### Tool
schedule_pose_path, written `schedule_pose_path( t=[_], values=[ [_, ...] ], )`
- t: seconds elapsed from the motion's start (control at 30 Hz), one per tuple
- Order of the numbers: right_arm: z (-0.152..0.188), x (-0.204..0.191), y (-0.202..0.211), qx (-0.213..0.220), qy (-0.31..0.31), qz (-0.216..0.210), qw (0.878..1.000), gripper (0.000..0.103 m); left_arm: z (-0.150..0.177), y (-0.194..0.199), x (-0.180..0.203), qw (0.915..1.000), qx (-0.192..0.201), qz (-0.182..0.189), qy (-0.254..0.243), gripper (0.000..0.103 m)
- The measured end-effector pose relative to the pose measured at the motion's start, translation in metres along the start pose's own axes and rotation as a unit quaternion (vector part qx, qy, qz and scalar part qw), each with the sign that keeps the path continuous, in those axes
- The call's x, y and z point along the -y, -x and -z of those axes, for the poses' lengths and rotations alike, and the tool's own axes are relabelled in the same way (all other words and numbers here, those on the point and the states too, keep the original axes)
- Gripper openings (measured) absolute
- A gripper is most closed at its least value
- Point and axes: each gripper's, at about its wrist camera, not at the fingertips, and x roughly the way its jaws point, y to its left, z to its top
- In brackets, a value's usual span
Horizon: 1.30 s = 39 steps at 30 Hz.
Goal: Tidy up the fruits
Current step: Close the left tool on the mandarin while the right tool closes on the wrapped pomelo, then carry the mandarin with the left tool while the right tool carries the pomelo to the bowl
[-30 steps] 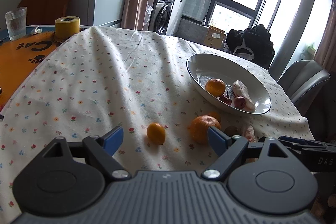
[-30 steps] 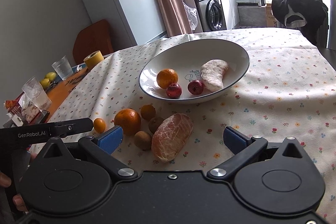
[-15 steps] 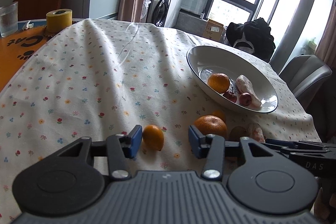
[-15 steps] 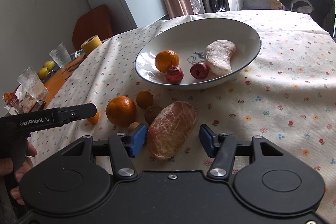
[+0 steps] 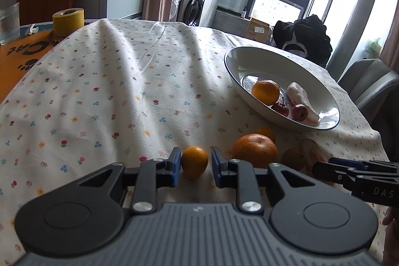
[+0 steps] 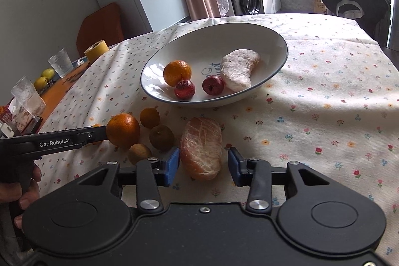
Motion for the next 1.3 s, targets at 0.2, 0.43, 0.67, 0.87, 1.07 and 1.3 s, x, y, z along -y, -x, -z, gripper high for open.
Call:
schedule_pose_path(
  t=[0.2,0.43,0.67,0.87,1.07,1.3],
  values=[
    [-0.003,-0.007,-0.008,0.009,0.012,0.01,1.0,0.046,0.001,0.004,-0.003,0.9999,0.001,0.007,0.007,0.021],
    [-0.004,-0.014,-0.015,0.015,0.024,0.023,0.999,0.048,0.002,0.014,-0.002,0.9999,0.008,0.012,0.008,0.021],
    [-0.004,-0.01,-0.01,0.012,0.026,0.022,0.999,0.035,0.002,0.027,0.002,0.9996,0.02,0.016,0.008,0.021],
    [-0.003,-0.007,0.0,0.019,0.015,0.016,1.0,0.027,0.0,0.037,0.008,0.9993,0.031,0.018,0.005,0.021],
    [0.0,-0.002,0.012,0.028,0.005,0.016,0.999,0.024,-0.003,0.045,0.016,0.9988,0.042,0.024,0.0,0.021],
    [-0.005,-0.001,0.028,0.046,0.008,0.011,0.999,0.018,-0.008,0.051,0.028,0.9981,0.05,0.033,-0.007,0.021]
  ],
)
